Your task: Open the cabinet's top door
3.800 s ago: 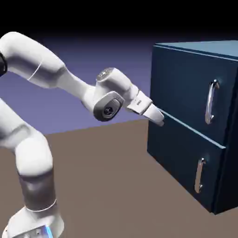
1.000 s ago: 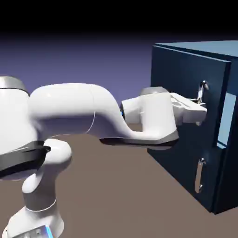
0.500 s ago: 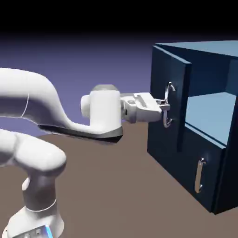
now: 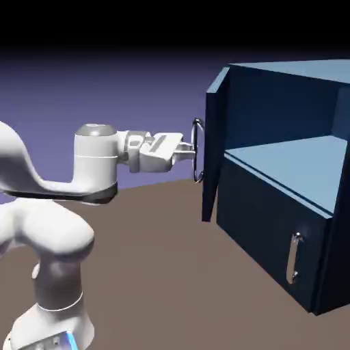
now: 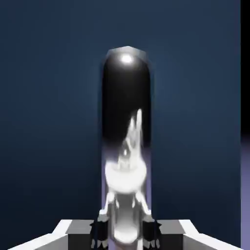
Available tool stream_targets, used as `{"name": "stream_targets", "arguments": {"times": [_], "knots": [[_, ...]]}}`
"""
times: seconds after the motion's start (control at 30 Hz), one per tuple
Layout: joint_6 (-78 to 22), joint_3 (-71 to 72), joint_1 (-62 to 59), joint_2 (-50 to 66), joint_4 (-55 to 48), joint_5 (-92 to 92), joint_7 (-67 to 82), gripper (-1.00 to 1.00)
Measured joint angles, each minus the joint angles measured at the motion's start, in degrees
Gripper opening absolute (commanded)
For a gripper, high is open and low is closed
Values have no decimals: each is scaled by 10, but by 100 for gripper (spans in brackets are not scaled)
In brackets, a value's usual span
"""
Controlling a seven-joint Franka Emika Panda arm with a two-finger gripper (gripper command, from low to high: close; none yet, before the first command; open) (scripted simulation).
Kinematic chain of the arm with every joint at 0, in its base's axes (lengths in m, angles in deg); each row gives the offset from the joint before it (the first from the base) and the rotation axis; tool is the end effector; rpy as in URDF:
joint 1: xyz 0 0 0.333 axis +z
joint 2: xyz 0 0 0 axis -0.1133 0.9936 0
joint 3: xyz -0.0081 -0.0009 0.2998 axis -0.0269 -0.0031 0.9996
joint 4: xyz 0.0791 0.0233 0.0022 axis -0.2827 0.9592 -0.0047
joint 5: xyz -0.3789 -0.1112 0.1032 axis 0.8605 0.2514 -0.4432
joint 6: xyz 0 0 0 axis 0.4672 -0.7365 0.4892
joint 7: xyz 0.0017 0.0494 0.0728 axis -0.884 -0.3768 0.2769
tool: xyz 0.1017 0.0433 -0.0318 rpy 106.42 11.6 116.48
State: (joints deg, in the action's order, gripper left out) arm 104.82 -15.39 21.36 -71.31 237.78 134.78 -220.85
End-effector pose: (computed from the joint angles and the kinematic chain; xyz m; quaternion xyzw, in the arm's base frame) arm 0.2805 0.0555 0.4698 -0.5416 0.4541 -0.7047 0.0619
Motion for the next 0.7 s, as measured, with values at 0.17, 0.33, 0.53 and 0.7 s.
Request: {"name": "stream_targets", "arguments": {"times": [0.17, 0.33, 0.53, 0.7], "knots": [[-99, 79, 60, 2, 2, -103, 6, -100], [-40, 157, -14, -15, 4, -174, 15, -100], [64, 250, -133, -39, 3, -251, 31, -100], [-22, 353, -105, -27, -20, -371, 46, -100]]}}
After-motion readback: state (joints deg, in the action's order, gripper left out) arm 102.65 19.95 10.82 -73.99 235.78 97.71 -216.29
